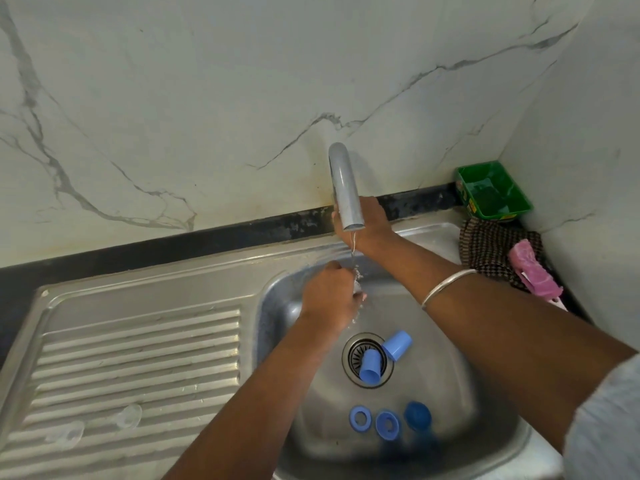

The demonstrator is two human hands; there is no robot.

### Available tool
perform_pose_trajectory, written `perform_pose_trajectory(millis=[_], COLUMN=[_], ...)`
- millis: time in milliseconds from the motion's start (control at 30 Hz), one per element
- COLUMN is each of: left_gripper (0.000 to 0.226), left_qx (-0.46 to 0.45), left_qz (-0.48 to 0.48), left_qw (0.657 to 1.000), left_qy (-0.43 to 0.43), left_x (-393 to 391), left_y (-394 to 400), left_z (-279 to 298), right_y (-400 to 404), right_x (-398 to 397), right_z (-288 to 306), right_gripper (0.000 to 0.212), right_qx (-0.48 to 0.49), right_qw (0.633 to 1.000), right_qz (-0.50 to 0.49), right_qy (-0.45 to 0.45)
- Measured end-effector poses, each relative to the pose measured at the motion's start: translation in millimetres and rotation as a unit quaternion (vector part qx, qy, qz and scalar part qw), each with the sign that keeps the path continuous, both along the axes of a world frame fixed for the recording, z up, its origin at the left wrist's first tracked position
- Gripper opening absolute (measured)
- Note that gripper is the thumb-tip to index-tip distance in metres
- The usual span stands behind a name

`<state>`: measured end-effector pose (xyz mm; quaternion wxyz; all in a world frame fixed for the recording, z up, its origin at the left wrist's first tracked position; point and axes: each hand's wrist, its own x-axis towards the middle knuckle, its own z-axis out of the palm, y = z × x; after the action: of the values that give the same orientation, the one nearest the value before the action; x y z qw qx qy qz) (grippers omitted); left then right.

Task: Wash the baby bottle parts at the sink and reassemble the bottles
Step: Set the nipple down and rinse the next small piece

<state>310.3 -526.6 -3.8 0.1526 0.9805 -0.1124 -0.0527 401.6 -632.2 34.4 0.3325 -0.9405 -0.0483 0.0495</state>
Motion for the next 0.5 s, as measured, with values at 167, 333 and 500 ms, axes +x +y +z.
perform_pose_trajectory(millis=[167,333,500], left_gripper=[0.030,0.029,0.021], left_qx=[0.011,-0.016,-0.120], left_qz=[-0.012,0.061,0.204], left_qw=[1.000,0.995,0.942], left_qy=[0.003,0.076,0.238], left_x=[-13,-31,-50], left_y=[2,1,-1], left_z=[-4,-16,-35], right_y=[0,-11,-37], right_x=[5,-17,-71], right_z=[-4,-7,-37], right_gripper=[0.033,0.028,0.031], right_qx=[-0.004,0.121,0.243], right_qw=[0.995,0.985,0.937], right_qz=[-0.093,-0.100,-0.159], right_qy=[0.047,0.074,0.195])
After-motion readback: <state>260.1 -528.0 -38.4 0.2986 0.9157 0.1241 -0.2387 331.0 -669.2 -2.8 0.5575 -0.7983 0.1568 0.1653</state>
